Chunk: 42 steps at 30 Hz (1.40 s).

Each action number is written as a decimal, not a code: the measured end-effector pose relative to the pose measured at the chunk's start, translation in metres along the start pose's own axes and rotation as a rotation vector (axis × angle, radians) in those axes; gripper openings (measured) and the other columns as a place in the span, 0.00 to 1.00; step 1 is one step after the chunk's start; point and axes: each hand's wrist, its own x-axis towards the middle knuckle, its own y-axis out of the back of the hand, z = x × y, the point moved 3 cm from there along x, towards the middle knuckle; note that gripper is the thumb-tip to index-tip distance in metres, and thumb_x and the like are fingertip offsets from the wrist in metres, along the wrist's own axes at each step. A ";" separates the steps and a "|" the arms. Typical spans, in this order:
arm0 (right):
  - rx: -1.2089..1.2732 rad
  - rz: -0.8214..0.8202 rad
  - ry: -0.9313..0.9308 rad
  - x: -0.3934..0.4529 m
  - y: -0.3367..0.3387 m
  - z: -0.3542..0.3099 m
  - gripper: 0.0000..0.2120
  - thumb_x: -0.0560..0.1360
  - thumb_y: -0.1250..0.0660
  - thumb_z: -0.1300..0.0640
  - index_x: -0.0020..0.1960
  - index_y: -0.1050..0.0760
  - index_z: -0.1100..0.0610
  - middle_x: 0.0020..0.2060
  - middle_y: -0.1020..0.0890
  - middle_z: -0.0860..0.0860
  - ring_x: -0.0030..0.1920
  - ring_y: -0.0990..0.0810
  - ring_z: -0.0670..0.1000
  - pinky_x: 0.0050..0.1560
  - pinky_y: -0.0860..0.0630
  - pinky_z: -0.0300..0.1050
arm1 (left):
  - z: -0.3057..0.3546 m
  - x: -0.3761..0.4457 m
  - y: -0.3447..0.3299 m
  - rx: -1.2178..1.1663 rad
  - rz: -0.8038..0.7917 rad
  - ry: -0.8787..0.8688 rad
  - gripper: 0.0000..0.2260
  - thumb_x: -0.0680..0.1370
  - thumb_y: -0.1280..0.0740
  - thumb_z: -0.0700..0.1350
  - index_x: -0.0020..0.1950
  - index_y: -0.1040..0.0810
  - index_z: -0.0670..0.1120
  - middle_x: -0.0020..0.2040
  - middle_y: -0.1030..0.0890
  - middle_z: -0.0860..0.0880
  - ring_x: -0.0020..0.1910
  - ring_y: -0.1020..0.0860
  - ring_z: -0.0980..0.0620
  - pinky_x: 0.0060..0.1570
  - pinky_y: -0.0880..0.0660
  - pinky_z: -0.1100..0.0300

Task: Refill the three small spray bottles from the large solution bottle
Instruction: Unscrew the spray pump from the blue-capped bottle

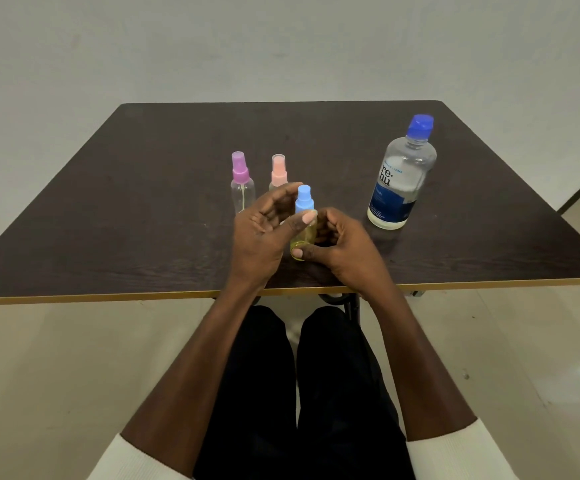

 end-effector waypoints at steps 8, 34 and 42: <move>0.012 0.003 0.003 0.002 -0.001 0.002 0.19 0.65 0.21 0.56 0.52 0.24 0.54 0.46 0.16 0.52 0.48 0.18 0.53 0.56 0.22 0.59 | 0.000 -0.001 0.001 -0.098 -0.070 -0.037 0.15 0.78 0.31 0.38 0.63 0.26 0.37 0.59 0.18 0.38 0.61 0.18 0.42 0.62 0.21 0.50; 0.020 0.008 -0.020 0.000 -0.002 -0.001 0.20 0.65 0.20 0.57 0.53 0.24 0.56 0.46 0.17 0.52 0.48 0.18 0.52 0.56 0.21 0.55 | 0.003 0.001 0.005 -0.186 0.153 -0.045 0.15 0.73 0.25 0.31 0.57 0.22 0.41 0.53 0.15 0.39 0.54 0.15 0.41 0.56 0.18 0.50; 0.002 0.017 -0.033 0.002 -0.002 -0.005 0.20 0.64 0.19 0.58 0.52 0.23 0.55 0.47 0.17 0.53 0.48 0.19 0.52 0.56 0.21 0.54 | 0.030 0.014 0.016 -0.327 0.386 -0.084 0.12 0.74 0.27 0.30 0.53 0.22 0.41 0.50 0.14 0.39 0.51 0.15 0.38 0.52 0.18 0.51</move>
